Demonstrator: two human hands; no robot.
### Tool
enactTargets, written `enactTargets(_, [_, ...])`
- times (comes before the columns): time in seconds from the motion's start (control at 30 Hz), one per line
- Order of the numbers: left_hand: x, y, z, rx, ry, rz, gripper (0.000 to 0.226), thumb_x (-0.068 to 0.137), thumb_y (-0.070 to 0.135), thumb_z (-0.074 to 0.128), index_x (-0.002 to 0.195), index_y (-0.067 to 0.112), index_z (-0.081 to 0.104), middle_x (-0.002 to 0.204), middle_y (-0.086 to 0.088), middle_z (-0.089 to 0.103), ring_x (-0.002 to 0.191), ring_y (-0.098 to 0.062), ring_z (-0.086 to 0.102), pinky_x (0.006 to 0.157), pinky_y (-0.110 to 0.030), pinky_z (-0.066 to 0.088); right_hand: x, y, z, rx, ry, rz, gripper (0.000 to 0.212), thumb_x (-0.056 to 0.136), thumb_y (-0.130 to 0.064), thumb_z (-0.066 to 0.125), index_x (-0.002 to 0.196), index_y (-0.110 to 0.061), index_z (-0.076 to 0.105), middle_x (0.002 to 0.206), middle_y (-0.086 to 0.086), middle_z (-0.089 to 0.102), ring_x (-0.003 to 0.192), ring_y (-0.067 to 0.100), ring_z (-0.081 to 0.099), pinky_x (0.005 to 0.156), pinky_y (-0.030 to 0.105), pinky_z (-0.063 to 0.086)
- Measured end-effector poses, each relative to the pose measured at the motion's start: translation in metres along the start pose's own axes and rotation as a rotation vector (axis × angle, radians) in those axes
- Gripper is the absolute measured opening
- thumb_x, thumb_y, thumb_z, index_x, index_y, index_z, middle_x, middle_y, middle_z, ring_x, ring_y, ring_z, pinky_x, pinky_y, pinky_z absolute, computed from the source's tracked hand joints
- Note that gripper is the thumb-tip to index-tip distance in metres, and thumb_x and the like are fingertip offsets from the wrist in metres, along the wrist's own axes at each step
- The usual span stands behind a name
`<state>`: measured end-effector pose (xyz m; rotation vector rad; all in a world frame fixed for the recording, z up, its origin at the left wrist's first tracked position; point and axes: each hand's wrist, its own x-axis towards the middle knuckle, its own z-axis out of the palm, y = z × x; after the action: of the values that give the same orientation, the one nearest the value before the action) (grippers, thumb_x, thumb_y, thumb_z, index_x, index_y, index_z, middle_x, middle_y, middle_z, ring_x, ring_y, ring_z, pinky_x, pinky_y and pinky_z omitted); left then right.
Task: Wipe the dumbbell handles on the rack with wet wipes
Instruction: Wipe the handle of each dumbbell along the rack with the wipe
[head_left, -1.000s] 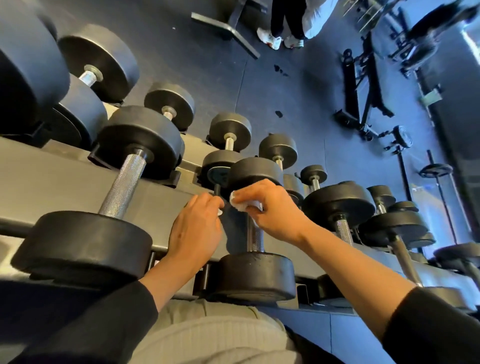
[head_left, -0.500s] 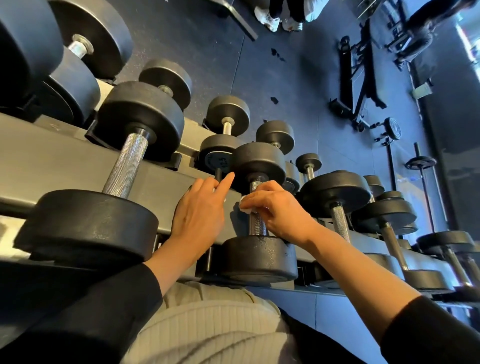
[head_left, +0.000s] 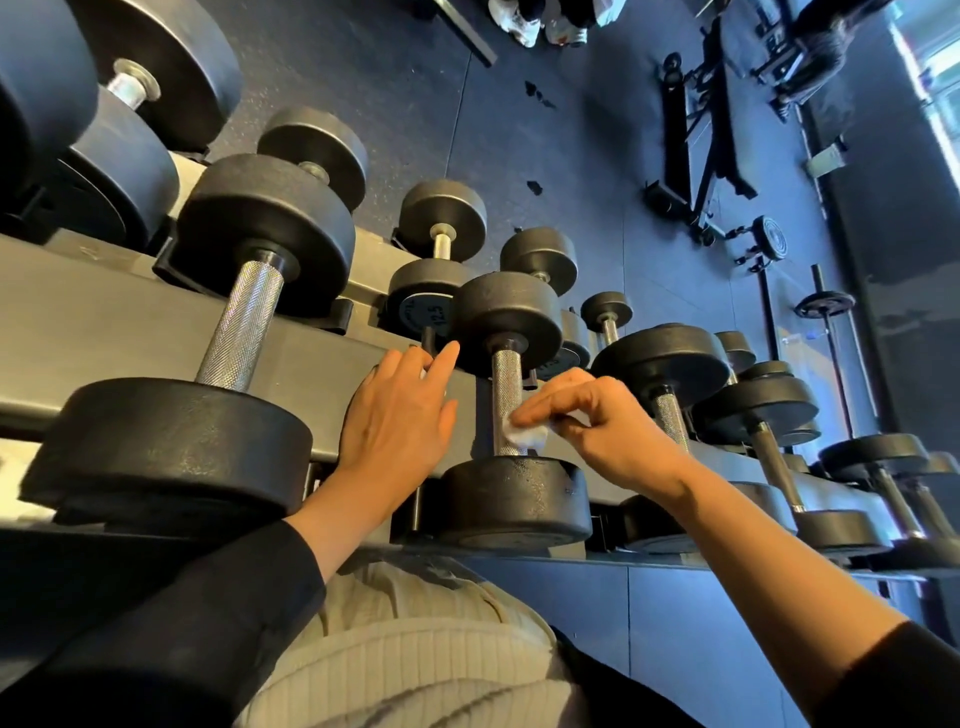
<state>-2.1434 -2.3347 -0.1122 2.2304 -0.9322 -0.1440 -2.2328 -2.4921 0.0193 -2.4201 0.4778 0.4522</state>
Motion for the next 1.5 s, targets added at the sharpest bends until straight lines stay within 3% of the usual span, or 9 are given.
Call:
enactTargets(0.1, [0.0, 0.001, 0.0, 0.008, -0.008, 0.0, 0.055, 0.083, 0.021, 0.068, 0.134, 0.011, 0.05, 0.103, -0.011, 0.061, 0.09, -0.026, 0.055, 0.066, -0.036, 0.047, 0.002, -0.001, 0.009, 0.02, -0.033, -0.033, 0.034, 0.085, 0.002, 0.06, 0.102, -0.025, 0.072, 0.111, -0.011, 0.067, 0.112, 0.004, 0.054, 0.101, 0.03, 0.043])
enactTargets(0.23, [-0.001, 0.001, 0.0, -0.002, -0.023, -0.005, 0.056, 0.083, 0.018, 0.067, 0.136, 0.01, 0.048, 0.104, -0.012, 0.061, 0.091, -0.026, 0.055, 0.068, -0.035, 0.048, -0.004, 0.001, 0.006, 0.247, -0.107, 0.025, 0.032, 0.083, 0.014, 0.056, 0.088, -0.012, 0.074, 0.102, -0.002, 0.071, 0.103, 0.007, 0.063, 0.097, 0.03, 0.049])
enactTargets(0.47, [-0.006, 0.014, -0.011, -0.116, 0.008, -0.017, 0.061, 0.083, 0.01, 0.065, 0.14, 0.009, 0.043, 0.107, -0.01, 0.059, 0.098, -0.027, 0.051, 0.07, -0.035, 0.046, -0.001, 0.003, 0.011, 0.385, 0.302, 0.011, 0.024, 0.084, 0.006, 0.058, 0.092, -0.01, 0.074, 0.099, 0.002, 0.071, 0.096, 0.01, 0.065, 0.085, 0.022, 0.053])
enactTargets(0.73, [-0.006, 0.03, -0.062, 0.047, 0.138, -0.011, 0.06, 0.08, 0.009, 0.069, 0.136, 0.009, 0.047, 0.112, -0.01, 0.057, 0.103, -0.026, 0.05, 0.071, -0.038, 0.051, 0.05, -0.032, 0.014, 0.526, 0.289, -0.168, 0.011, 0.082, -0.011, 0.068, 0.091, -0.014, 0.075, 0.09, 0.001, 0.072, 0.086, 0.011, 0.067, 0.082, 0.024, 0.055])
enactTargets(0.9, [-0.011, 0.031, -0.103, 0.216, 0.226, -0.093, 0.056, 0.082, 0.012, 0.066, 0.135, 0.01, 0.048, 0.116, -0.012, 0.057, 0.105, -0.027, 0.051, 0.081, -0.036, 0.047, 0.08, -0.06, 0.031, 0.47, 0.267, -0.283, 0.009, 0.079, -0.011, 0.072, 0.086, -0.017, 0.074, 0.083, -0.011, 0.069, 0.082, 0.004, 0.065, 0.076, 0.018, 0.054])
enactTargets(1.0, [-0.019, 0.023, -0.123, 0.31, 0.246, -0.17, 0.056, 0.082, 0.012, 0.065, 0.135, 0.01, 0.047, 0.115, -0.011, 0.056, 0.103, -0.026, 0.05, 0.076, -0.031, 0.043, 0.092, -0.079, 0.044, 0.445, 0.235, -0.344, 0.013, 0.079, -0.01, 0.073, 0.091, -0.014, 0.075, 0.089, -0.006, 0.07, 0.082, 0.007, 0.064, 0.077, 0.021, 0.054])
enactTargets(1.1, [-0.024, 0.017, -0.138, 0.379, 0.26, -0.238, 0.056, 0.082, 0.013, 0.065, 0.134, 0.011, 0.047, 0.114, -0.01, 0.055, 0.102, -0.027, 0.049, 0.074, -0.038, 0.047, 0.1, -0.096, 0.053, 0.4, 0.243, -0.387, 0.027, 0.078, -0.007, 0.073, 0.104, -0.012, 0.07, 0.1, -0.001, 0.068, 0.088, 0.008, 0.059, 0.083, 0.019, 0.048])
enactTargets(1.3, [-0.032, -0.002, -0.156, 0.436, 0.258, -0.362, 0.052, 0.084, 0.015, 0.065, 0.133, 0.012, 0.049, 0.119, -0.009, 0.056, 0.109, -0.025, 0.048, 0.084, -0.037, 0.044, 0.126, -0.095, 0.072, 0.203, 0.201, -0.232, 0.023, 0.084, -0.012, 0.064, 0.107, -0.013, 0.069, 0.101, 0.005, 0.069, 0.086, 0.015, 0.061, 0.072, 0.02, 0.046])
enactTargets(1.5, [-0.032, -0.004, -0.154, 0.391, 0.277, -0.436, 0.041, 0.084, 0.017, 0.063, 0.124, 0.017, 0.055, 0.104, -0.001, 0.058, 0.095, -0.015, 0.048, 0.076, -0.025, 0.034, 0.138, -0.102, 0.081, 0.01, 0.174, -0.27, 0.014, 0.087, -0.011, 0.057, 0.097, -0.01, 0.067, 0.089, 0.01, 0.066, 0.078, 0.023, 0.057, 0.067, 0.029, 0.044])
